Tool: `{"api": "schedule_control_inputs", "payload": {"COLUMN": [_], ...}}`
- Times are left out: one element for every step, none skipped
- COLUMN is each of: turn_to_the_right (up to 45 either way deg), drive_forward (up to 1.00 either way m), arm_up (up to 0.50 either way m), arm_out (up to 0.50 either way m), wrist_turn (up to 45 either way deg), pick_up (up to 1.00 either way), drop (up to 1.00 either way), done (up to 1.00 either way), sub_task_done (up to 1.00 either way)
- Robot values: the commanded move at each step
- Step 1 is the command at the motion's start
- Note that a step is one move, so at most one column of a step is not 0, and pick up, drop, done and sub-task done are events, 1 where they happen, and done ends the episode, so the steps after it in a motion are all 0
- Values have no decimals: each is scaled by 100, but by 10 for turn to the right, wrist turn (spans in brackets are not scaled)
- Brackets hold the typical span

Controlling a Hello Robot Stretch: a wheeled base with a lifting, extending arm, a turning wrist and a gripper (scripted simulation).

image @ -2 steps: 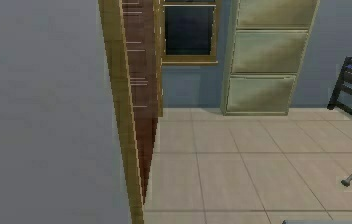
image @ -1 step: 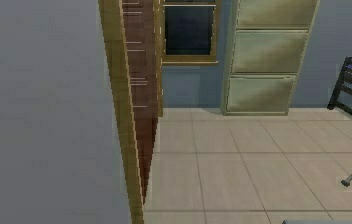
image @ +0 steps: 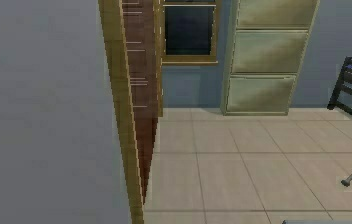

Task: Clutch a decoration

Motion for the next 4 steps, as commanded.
{"api": "schedule_control_inputs", "payload": {"turn_to_the_right": [0,0,0,0], "drive_forward": [0,0,0,0], "arm_up": [0,0,0,0], "arm_out": [0,0,0,0], "wrist_turn": [450,450,450,300], "pick_up": [0,0,0,0], "drop": [0,0,0,0], "done": [0,0,0,0], "sub_task_done": [0,0,0,0]}}
